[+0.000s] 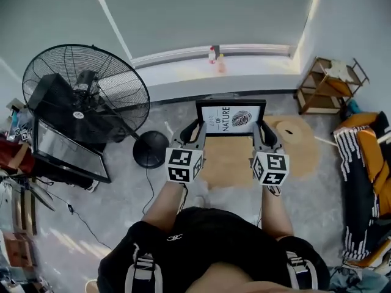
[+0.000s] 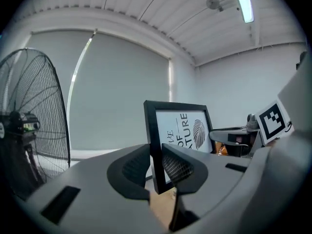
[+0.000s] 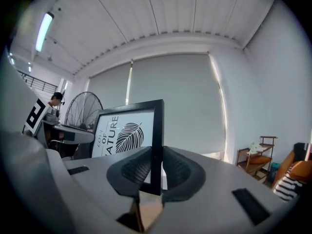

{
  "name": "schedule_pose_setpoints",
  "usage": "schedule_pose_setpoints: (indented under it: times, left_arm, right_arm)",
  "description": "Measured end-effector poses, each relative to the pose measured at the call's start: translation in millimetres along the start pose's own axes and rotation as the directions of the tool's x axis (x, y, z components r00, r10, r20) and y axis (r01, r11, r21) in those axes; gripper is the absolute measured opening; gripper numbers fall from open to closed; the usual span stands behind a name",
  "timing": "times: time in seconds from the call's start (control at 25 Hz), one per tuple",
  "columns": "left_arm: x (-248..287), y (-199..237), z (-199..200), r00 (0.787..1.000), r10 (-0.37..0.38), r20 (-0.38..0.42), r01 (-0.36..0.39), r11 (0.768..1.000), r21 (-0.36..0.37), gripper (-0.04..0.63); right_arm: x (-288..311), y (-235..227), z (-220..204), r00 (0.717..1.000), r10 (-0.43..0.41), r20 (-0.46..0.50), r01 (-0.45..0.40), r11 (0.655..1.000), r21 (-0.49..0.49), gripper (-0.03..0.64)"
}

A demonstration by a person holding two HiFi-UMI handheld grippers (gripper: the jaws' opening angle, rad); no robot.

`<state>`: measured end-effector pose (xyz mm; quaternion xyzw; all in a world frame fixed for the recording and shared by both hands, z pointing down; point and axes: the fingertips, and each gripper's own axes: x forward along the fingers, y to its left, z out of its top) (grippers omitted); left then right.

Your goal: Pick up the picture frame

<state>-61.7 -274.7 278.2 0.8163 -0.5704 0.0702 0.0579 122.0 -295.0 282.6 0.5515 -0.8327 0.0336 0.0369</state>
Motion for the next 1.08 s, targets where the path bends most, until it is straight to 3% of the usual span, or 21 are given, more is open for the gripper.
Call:
schedule_pose_setpoints:
  times: [0.24, 0.84, 1.08]
  left_arm:
    - [-26, 9, 36, 0.996, 0.032, 0.083, -0.033, 0.999, 0.019, 0.091]
    - [-35, -11, 19, 0.998, 0.029, 0.062, -0.029, 1.0, 0.002, 0.092]
    - [-36, 5, 20, 0.997, 0.043, 0.061, -0.043, 0.999, -0.001, 0.094]
  right_arm:
    - [-10, 20, 41, 0.995, 0.029, 0.1, -0.025, 0.999, -0.042, 0.084]
    - [-21, 10, 24, 0.995, 0.065, 0.081, -0.063, 0.998, -0.026, 0.084]
    - [-10, 22, 26, 0.994, 0.077, 0.079, -0.075, 0.997, -0.028, 0.085]
